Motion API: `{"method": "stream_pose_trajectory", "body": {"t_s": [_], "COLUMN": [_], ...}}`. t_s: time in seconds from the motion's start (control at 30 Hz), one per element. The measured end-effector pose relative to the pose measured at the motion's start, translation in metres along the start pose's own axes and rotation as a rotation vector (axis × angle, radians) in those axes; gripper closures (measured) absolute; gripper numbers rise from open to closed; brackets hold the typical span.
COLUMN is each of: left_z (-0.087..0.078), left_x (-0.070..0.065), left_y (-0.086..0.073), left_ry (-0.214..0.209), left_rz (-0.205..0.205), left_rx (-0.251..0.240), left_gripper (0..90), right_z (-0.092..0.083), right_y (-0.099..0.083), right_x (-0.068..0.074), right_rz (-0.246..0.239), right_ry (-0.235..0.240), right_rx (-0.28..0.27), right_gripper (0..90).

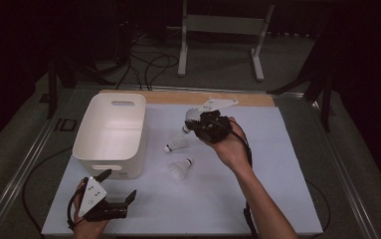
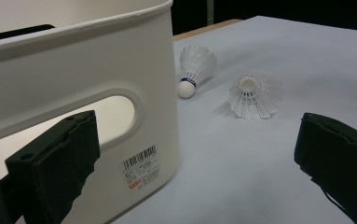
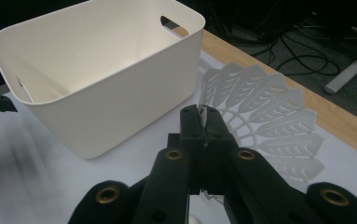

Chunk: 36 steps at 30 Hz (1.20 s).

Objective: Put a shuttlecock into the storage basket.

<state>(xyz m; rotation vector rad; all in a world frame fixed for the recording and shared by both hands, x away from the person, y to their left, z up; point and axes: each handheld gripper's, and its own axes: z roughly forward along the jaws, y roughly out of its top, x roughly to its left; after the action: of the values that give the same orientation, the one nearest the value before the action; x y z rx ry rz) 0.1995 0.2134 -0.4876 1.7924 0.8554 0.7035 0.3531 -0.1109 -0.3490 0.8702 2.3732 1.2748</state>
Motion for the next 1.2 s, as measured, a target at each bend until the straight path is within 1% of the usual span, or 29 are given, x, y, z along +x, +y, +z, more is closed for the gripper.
{"method": "stream_pose_trajectory", "body": {"t_s": [0.17, 0.33, 0.57, 0.83, 1.2], "left_z": [0.000, 0.000, 0.000, 0.000, 0.000], "left_x": [0.000, 0.000, 0.000, 0.000, 0.000], "left_y": [0.000, 0.000, 0.000, 0.000, 0.000], "left_ry": [0.000, -0.001, -0.001, -0.003, -0.002], "left_rz": [-0.001, -0.002, 0.000, 0.002, 0.002], "left_rx": [-0.001, 0.000, 0.002, 0.004, 0.001], "left_gripper": [0.8, 0.8, 0.8, 0.8, 0.8], "right_z": [0.001, 0.003, 0.004, 0.006, 0.010], "right_y": [0.002, 0.004, 0.008, 0.013, 0.019], "right_x": [0.000, 0.001, 0.002, 0.004, 0.005], "right_rz": [0.004, -0.007, -0.008, 0.001, 0.002], "right_ry": [0.005, 0.009, 0.011, 0.024, 0.023], "right_rx": [-0.004, -0.009, -0.021, -0.030, -0.045], "right_gripper": [89.4, 89.3, 89.3, 89.3, 89.3]}}
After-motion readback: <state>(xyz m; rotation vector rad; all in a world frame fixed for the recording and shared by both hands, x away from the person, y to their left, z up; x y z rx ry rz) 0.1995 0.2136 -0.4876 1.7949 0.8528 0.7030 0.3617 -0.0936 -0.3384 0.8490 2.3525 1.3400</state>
